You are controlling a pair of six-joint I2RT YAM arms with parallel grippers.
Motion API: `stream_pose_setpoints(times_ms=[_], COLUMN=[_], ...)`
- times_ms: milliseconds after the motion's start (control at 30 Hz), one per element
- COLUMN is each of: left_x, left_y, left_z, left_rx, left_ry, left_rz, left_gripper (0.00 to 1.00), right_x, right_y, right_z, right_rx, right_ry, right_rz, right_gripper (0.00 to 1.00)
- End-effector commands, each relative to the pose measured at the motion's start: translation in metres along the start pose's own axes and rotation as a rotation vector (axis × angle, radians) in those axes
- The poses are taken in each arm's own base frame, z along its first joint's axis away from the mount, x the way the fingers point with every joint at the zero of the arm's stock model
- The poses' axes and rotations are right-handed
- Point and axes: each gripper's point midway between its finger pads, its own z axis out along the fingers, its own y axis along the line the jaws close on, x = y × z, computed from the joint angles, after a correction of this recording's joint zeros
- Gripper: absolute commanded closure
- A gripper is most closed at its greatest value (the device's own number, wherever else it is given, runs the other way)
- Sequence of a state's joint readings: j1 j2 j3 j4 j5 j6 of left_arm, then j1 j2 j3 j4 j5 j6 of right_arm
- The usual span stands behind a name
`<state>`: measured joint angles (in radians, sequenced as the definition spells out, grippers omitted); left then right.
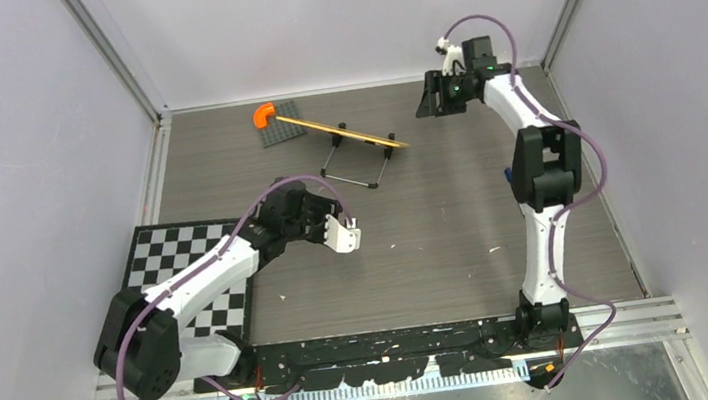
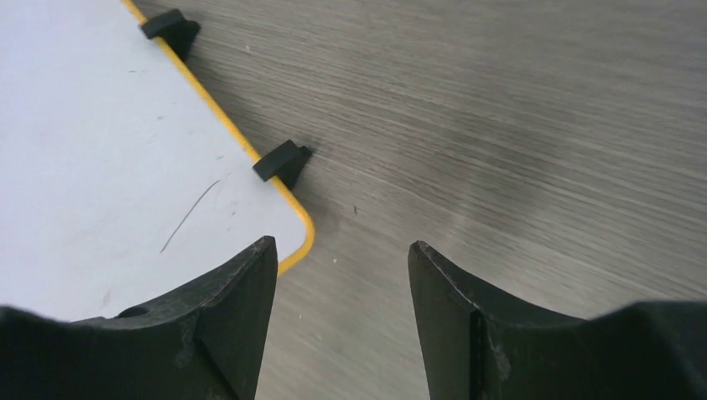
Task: Write a sentence on the whiteboard
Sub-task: Move the whiteboard to the center of the board.
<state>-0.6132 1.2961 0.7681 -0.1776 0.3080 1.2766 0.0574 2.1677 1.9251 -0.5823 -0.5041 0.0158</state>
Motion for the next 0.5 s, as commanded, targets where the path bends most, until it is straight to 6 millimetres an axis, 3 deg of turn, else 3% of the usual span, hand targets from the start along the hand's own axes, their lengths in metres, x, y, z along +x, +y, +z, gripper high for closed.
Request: stream_pose_setpoints(times_ms=[0,300,467], left_x=[-0.002,0.004,0.008], left_y=[-0.003,-0.015,-0.023], left_z=[-0.018,-0.032,-0.036], left_rx=[-0.002,0.004,0.01], left_ry=[0.026,0.072,0.09], left_rz=[-0.076,-0.137,-0.146], left_gripper=[0.48,0.46,0.45], right_x=[-0.024,-0.032,-0.031], right_y=[0.019,0.004,0.015], right_z=[0.03,0.094,0.117], right_rx=[-0.033,0.026,-0.004], right_ry=[-0.068,-0.122,-0.112], right_rz=[0.025,0.1,0.083], right_gripper=[0.37,0.34,0.34])
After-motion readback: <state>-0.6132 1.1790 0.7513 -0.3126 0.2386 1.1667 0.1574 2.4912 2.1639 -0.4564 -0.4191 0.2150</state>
